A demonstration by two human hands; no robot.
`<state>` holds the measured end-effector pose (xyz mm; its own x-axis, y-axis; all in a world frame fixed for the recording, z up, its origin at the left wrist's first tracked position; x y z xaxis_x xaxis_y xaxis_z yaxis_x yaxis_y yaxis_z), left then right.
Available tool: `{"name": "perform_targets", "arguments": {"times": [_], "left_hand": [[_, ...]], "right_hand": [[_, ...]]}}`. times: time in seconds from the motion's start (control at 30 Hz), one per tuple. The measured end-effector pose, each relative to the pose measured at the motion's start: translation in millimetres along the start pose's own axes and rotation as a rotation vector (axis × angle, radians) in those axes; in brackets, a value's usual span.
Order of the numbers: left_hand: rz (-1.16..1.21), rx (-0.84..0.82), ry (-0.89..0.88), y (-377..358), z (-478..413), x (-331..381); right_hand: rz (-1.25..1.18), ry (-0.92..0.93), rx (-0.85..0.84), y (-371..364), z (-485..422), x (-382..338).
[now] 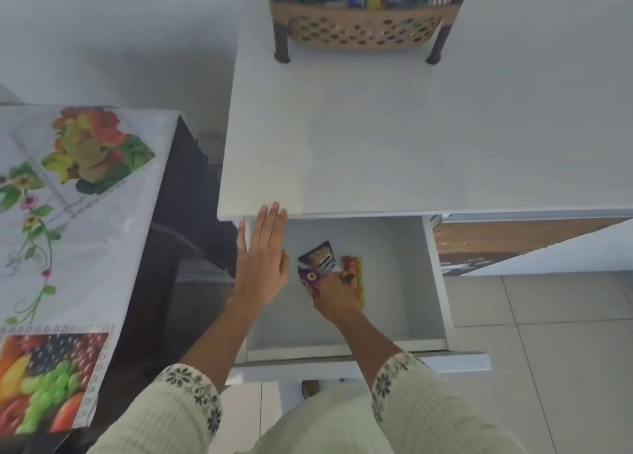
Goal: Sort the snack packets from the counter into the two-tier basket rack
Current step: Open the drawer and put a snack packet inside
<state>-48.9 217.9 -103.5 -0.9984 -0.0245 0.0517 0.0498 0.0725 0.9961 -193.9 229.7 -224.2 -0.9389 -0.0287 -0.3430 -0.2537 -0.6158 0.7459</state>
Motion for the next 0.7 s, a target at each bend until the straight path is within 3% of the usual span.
{"name": "perform_targets", "arguments": {"times": [0.1,0.3,0.53,0.7], "left_hand": [[-0.019,-0.008,-0.007,-2.1,1.4,-3.9],[-0.008,-0.016,0.022,-3.8,2.7,-1.3],[0.046,-0.073,0.068,-16.1,26.9,0.9],[0.064,-0.209,0.055,-30.4,52.8,2.7]], "right_hand": [[-0.081,-0.039,-0.043,-18.3,-16.9,-19.7],[-0.271,-0.124,0.041,-27.5,-42.5,-27.8],[-0.261,-0.091,-0.005,-24.5,-36.4,-15.0],[-0.277,-0.042,-0.014,-9.6,-15.2,1.5]]}}
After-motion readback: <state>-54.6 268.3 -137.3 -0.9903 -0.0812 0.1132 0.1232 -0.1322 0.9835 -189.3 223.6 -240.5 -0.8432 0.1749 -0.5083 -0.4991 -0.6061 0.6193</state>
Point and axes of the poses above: each hand's wrist, its own z-axis away from the middle knuckle, its own y-axis out of the back of the hand, x = y × z, the point moved 8 cm from there along -z, towards the middle knuckle, and after that the axes turned 3 degrees about -z, right-handed, at the moved point
